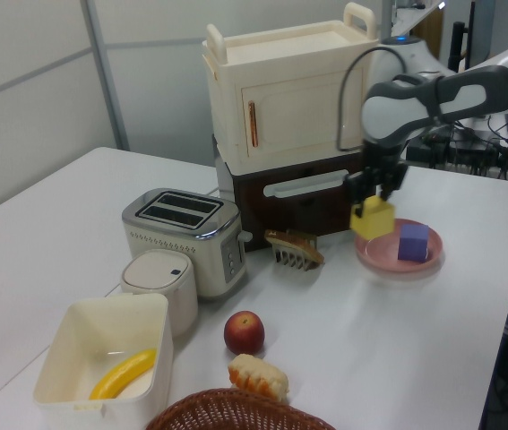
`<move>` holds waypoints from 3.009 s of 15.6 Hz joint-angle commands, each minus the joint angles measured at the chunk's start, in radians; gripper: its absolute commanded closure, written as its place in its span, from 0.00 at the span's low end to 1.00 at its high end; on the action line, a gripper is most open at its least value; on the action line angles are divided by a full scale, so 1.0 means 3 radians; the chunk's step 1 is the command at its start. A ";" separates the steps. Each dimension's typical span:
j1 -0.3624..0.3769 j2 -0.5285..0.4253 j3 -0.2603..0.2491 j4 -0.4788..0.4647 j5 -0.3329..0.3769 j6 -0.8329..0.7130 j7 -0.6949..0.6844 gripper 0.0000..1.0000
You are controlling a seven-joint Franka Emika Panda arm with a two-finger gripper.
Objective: Put the yellow cube on the table
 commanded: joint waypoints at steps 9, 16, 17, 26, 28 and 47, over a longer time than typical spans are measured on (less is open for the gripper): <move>0.0057 0.0237 0.1151 0.0032 -0.0194 -0.0365 0.0360 0.82; 0.0062 0.0263 0.1232 0.0032 -0.0419 -0.0395 0.0324 0.00; 0.0062 0.0263 0.1232 0.0032 -0.0444 -0.0406 0.0324 0.00; 0.0036 0.0243 0.1232 0.0078 -0.0460 -0.0401 0.0314 0.00; -0.0010 0.0237 0.1227 0.0282 -0.0455 -0.0451 0.0314 0.00; -0.0276 0.0069 0.1033 0.1265 0.0174 -0.1561 -0.0126 0.00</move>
